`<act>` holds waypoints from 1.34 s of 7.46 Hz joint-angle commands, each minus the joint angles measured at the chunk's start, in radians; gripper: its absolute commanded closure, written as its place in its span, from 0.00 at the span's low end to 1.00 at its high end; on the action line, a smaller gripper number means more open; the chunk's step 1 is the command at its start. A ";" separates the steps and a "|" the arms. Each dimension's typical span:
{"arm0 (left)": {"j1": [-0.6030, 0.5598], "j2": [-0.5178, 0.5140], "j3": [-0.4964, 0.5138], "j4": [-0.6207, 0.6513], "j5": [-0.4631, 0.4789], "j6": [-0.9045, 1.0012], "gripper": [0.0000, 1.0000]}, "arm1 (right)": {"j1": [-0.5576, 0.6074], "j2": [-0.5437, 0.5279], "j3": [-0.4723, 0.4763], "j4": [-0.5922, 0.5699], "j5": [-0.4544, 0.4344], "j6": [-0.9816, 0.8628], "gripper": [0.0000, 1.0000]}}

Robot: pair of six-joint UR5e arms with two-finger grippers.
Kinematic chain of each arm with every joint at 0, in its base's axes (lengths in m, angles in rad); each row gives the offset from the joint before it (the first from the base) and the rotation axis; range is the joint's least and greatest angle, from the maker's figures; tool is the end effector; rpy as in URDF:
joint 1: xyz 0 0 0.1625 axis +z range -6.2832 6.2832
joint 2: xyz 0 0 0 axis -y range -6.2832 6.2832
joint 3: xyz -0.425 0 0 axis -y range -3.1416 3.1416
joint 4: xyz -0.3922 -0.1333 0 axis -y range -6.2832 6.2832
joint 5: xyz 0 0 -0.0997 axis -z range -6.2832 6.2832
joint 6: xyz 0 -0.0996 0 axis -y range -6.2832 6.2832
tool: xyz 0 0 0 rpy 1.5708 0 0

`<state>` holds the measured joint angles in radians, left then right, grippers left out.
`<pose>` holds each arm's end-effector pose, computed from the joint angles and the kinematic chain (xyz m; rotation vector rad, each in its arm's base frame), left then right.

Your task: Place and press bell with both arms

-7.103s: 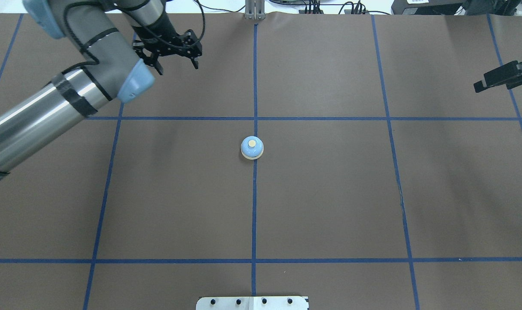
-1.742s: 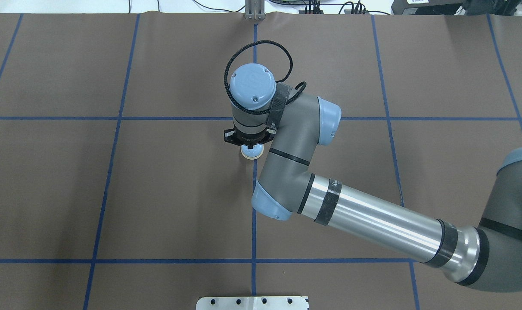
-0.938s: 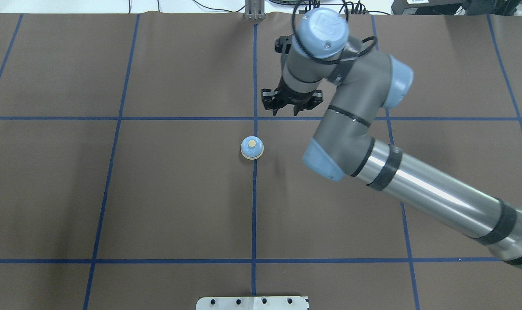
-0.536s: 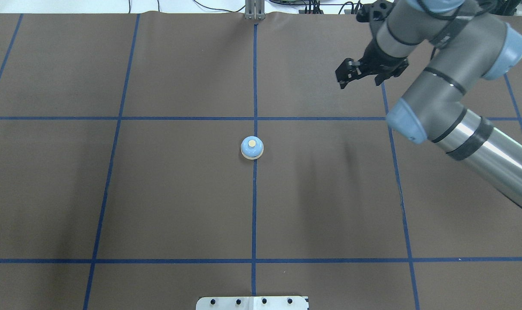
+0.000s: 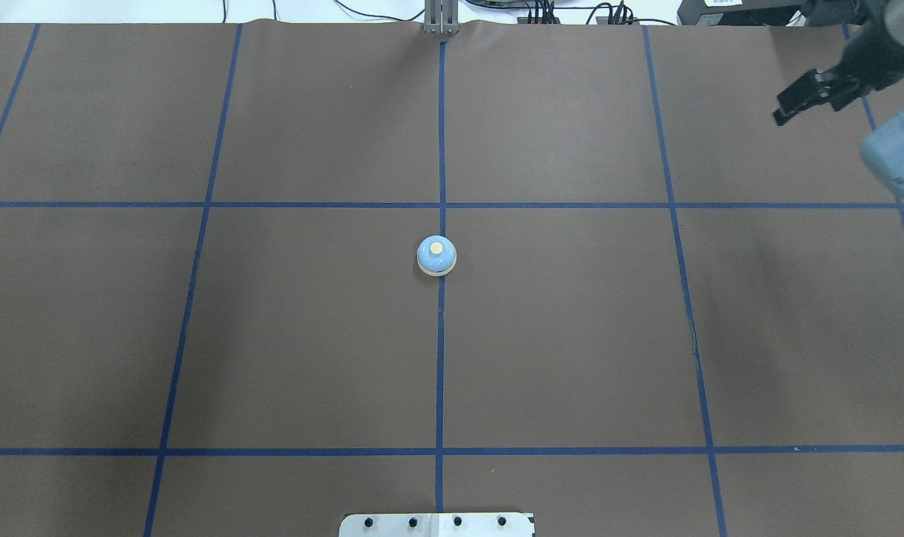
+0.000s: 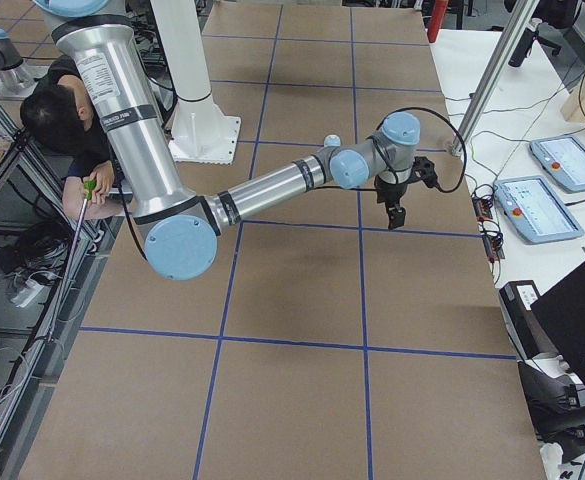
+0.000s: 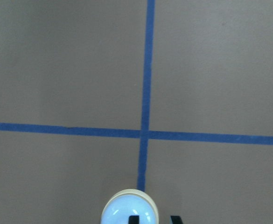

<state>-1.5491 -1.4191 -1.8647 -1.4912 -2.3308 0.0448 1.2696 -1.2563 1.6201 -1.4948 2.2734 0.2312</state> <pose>-0.0554 -0.4293 0.5928 0.0684 0.7592 0.0870 -0.1183 -0.6131 0.4534 0.2251 -0.7784 -0.2206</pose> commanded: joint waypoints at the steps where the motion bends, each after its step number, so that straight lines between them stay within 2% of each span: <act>1: -0.009 0.002 0.005 0.003 0.011 0.012 0.00 | 0.150 -0.162 0.000 0.004 0.034 -0.180 0.00; 3: -0.025 0.000 0.045 -0.004 0.007 -0.003 0.00 | 0.264 -0.283 0.016 0.015 0.048 -0.245 0.00; 4: -0.035 -0.011 0.048 -0.004 0.004 -0.008 0.00 | 0.274 -0.354 0.050 0.016 0.032 -0.245 0.00; 6: -0.039 -0.004 0.027 -0.006 -0.001 0.006 0.00 | 0.289 -0.387 0.078 0.016 0.031 -0.245 0.00; 10: -0.039 0.003 -0.001 -0.020 0.001 0.004 0.00 | 0.286 -0.391 0.069 0.016 0.035 -0.240 0.00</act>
<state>-1.5876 -1.4212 -1.8563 -1.5092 -2.3304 0.0503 1.5559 -1.6447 1.6936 -1.4790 2.3057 -0.0065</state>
